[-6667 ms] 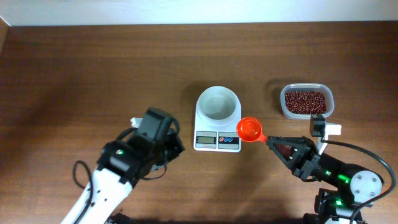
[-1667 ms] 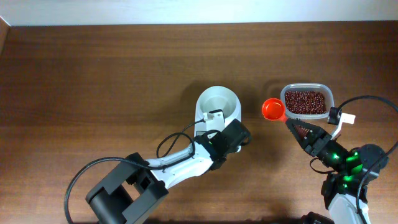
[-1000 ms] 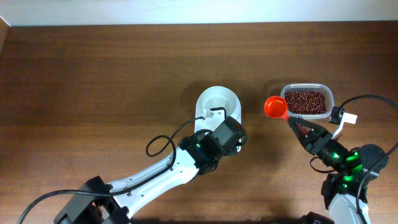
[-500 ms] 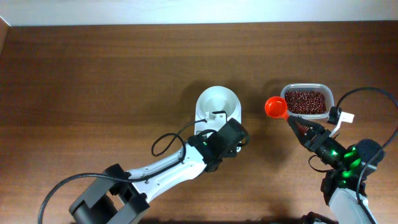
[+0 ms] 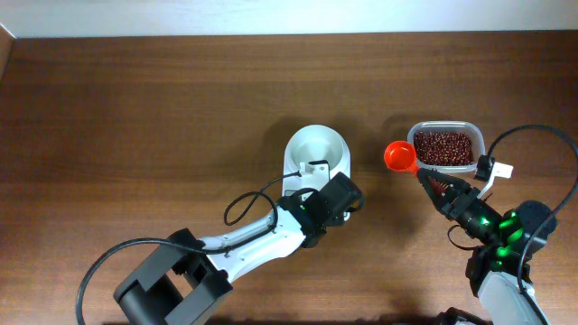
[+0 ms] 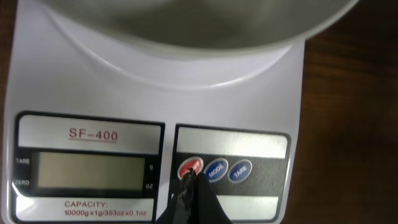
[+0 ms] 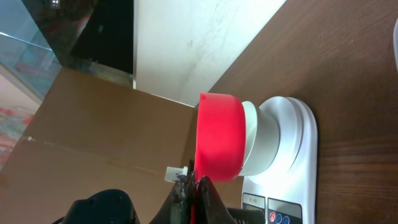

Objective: Scoop and weigh 50g on scale

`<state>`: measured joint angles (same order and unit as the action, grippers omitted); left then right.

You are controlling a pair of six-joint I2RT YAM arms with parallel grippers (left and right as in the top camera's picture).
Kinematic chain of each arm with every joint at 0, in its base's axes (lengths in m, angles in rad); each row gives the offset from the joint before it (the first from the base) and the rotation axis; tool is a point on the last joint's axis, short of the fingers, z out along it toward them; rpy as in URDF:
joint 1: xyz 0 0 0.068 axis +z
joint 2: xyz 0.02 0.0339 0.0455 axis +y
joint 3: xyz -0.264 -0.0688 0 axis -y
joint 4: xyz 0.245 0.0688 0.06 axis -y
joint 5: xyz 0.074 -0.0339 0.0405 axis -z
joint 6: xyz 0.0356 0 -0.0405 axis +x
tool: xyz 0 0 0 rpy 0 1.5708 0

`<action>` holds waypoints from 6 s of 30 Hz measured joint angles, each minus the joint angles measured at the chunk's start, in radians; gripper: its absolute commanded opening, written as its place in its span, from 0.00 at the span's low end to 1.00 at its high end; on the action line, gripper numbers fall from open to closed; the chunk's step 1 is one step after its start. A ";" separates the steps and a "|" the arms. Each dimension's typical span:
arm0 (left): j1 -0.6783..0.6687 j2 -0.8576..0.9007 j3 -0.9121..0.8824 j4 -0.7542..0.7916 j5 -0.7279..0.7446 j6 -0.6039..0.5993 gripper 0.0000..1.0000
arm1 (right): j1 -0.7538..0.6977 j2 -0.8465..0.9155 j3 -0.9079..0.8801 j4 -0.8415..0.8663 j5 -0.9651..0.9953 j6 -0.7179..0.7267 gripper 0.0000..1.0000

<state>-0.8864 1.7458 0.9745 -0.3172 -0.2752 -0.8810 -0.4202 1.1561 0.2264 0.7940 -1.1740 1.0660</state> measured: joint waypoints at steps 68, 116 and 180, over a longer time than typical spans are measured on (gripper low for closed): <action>-0.002 0.063 0.008 0.049 -0.040 -0.085 0.00 | 0.000 0.000 0.000 0.000 -0.012 0.000 0.04; 0.261 -0.500 0.075 -0.705 0.109 1.066 0.99 | 0.000 0.000 0.000 0.000 0.085 0.000 0.04; 0.571 -0.635 0.190 -0.827 0.609 1.456 0.99 | -0.001 0.001 0.000 -0.109 -0.058 0.000 0.04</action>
<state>-0.3153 1.1107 1.1645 -1.1446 0.3336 0.5755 -0.4213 1.1572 0.2264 0.6849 -1.2324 1.0664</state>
